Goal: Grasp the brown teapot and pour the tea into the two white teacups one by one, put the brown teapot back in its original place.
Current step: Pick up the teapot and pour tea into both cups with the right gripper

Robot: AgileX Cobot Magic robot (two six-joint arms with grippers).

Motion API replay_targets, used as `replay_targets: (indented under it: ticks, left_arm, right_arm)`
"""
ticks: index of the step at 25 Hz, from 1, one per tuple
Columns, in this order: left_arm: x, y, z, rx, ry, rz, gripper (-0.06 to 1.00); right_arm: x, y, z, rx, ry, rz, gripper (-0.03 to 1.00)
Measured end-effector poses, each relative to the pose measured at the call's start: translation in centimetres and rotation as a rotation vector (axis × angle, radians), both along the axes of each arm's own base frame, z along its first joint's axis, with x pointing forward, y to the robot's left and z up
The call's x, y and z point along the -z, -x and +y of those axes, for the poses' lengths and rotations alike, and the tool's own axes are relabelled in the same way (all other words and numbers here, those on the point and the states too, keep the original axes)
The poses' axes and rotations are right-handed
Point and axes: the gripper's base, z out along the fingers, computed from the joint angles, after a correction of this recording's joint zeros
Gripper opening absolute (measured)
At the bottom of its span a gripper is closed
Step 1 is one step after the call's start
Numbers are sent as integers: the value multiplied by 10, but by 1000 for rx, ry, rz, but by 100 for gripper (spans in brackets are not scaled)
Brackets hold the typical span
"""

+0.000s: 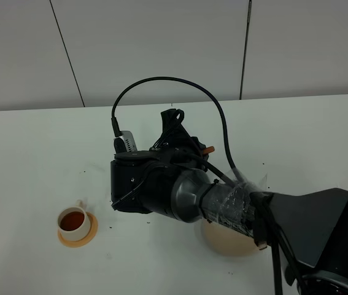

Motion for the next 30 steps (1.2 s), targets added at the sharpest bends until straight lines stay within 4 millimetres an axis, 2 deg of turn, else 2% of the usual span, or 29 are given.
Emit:
replay_targets:
  ticks: [30]
  left_arm:
    - [0, 0, 0, 0, 0, 0, 23]
  right_arm:
    - [-3, -5, -3, -38, 60, -14, 9]
